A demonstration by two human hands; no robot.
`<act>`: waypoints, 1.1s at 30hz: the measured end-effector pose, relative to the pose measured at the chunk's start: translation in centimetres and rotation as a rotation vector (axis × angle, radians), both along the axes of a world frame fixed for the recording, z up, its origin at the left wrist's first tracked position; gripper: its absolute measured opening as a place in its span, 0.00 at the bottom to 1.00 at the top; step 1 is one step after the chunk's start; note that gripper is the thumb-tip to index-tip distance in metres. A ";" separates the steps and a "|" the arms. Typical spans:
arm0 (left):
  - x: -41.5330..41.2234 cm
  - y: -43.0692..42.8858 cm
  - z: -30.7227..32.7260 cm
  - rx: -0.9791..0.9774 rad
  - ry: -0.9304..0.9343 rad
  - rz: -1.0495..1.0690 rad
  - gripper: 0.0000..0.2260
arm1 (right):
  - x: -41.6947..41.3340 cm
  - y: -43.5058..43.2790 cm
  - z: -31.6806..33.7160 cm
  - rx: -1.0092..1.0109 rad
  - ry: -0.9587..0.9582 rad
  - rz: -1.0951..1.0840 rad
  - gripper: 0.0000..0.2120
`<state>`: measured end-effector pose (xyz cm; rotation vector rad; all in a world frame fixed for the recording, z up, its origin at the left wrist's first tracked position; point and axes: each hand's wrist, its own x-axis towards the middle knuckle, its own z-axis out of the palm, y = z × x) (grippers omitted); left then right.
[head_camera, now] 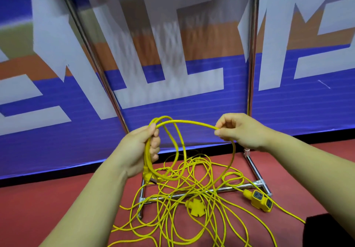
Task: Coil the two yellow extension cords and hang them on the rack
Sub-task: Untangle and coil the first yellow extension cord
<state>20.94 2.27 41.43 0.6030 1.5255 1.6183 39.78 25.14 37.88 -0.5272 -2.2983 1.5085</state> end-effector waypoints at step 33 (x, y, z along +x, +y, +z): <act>3.7 2.8 -2.3 -0.090 0.309 -0.182 0.06 | -1.5 -4.3 2.3 -0.393 0.295 -0.120 0.07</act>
